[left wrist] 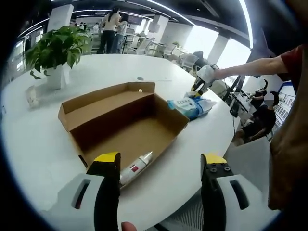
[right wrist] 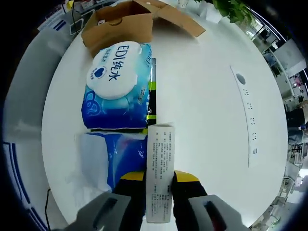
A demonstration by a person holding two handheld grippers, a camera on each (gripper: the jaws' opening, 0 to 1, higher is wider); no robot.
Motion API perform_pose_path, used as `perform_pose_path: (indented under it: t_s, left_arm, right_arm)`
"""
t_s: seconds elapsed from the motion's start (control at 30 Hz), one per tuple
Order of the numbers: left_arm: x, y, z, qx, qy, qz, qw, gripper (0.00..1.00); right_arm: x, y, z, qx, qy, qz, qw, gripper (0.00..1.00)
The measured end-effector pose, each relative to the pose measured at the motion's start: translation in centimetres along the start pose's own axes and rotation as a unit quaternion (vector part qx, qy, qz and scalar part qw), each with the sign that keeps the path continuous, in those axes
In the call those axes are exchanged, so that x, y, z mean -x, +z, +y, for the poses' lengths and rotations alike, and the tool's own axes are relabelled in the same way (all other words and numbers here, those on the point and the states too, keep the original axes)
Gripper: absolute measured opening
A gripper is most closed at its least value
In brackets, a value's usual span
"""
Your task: Operate the shoe box by opening the lid, removing the specified soft item, and placing it in the target area until the item is outside and the box remains undamaged.
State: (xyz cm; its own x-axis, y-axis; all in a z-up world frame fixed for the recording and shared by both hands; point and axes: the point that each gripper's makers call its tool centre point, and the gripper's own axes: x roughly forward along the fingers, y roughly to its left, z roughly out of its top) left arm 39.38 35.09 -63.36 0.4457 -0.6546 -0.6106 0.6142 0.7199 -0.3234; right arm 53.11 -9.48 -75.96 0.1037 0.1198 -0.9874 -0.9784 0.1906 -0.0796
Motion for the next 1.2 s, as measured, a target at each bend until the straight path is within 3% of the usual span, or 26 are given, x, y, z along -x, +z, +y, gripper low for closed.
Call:
perform_pose_path:
  t_s: [0.8, 0.93, 1.2]
  left_arm:
    - [0.3, -0.1, 0.0, 0.003, 0.004, -0.003, 1.0, 0.67]
    - [0.5, -0.1, 0.1, 0.003, 0.005, -0.005, 1.0, 0.67]
    - [0.6, 0.5, -0.2, 0.003, 0.002, -0.022, 0.9998, 0.67]
  right_arm:
    - [-0.6, -0.7, -0.9, -0.008, -0.003, 0.015, 0.9998, 0.19]
    - [0.2, -0.5, -0.8, -0.01, -0.012, 0.013, 0.9998, 0.22]
    - [3.5, 0.0, -0.4, -0.054, -0.038, -0.013, 0.9977, 0.23]
